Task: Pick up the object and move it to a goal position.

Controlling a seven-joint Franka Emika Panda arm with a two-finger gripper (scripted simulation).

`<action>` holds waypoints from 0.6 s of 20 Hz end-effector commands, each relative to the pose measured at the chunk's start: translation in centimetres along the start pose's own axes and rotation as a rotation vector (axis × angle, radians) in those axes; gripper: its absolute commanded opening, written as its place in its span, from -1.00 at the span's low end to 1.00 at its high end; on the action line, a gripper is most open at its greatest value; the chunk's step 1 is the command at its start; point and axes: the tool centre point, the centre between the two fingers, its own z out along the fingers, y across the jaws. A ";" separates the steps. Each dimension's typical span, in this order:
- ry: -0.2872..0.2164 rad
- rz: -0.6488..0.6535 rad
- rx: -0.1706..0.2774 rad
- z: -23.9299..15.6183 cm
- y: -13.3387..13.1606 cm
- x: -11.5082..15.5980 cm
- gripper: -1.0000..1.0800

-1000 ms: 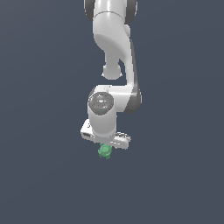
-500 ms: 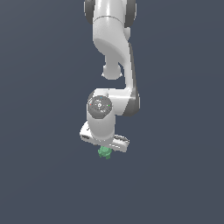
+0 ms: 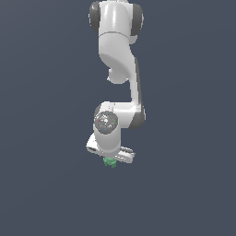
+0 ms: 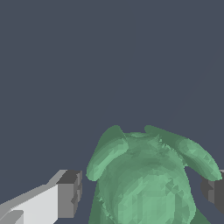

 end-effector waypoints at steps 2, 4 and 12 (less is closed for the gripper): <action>0.002 0.000 0.000 0.7 0.0 0.1 0.92; 0.002 0.000 0.000 0.7 0.0 0.2 0.92; 0.002 0.000 0.000 0.6 0.0 0.2 -1.00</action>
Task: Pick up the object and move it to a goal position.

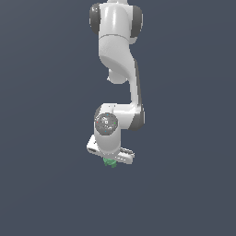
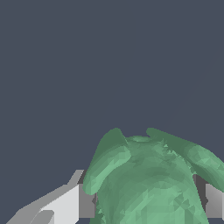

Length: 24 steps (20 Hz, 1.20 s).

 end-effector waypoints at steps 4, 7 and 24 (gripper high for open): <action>0.000 0.000 0.000 0.0 0.0 0.0 -1.00; 0.000 0.000 0.000 -0.2 0.0 -0.1 -1.00; 0.000 0.000 0.000 -6.8 -2.0 -4.7 -1.00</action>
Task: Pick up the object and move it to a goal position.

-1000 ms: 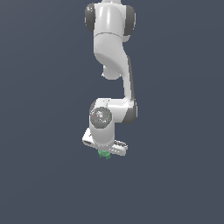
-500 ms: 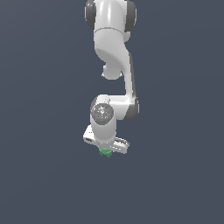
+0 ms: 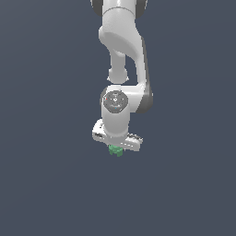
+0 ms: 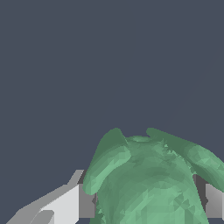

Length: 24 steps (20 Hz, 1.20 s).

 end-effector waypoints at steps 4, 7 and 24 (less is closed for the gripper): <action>0.001 0.000 0.000 -4.1 -1.2 -2.8 -1.00; 0.001 0.000 0.000 -6.5 -1.9 -4.5 -1.00; 0.002 -0.001 -0.002 -22.2 -6.5 -15.0 -1.00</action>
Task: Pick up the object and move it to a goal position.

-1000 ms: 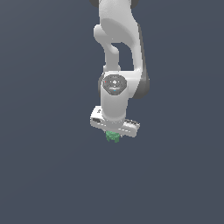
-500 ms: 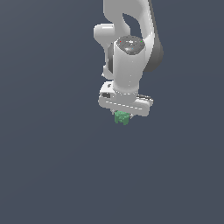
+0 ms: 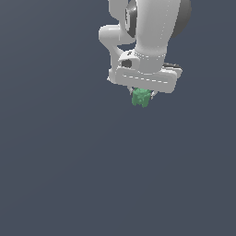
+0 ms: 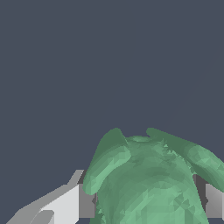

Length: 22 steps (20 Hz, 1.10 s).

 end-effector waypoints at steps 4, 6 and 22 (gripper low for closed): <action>0.000 0.000 -0.001 -5.6 -1.6 -3.7 -1.00; 0.000 0.000 -0.001 -7.6 -2.2 -5.0 -1.00; -0.001 0.000 0.001 -18.2 -5.6 -11.4 -1.00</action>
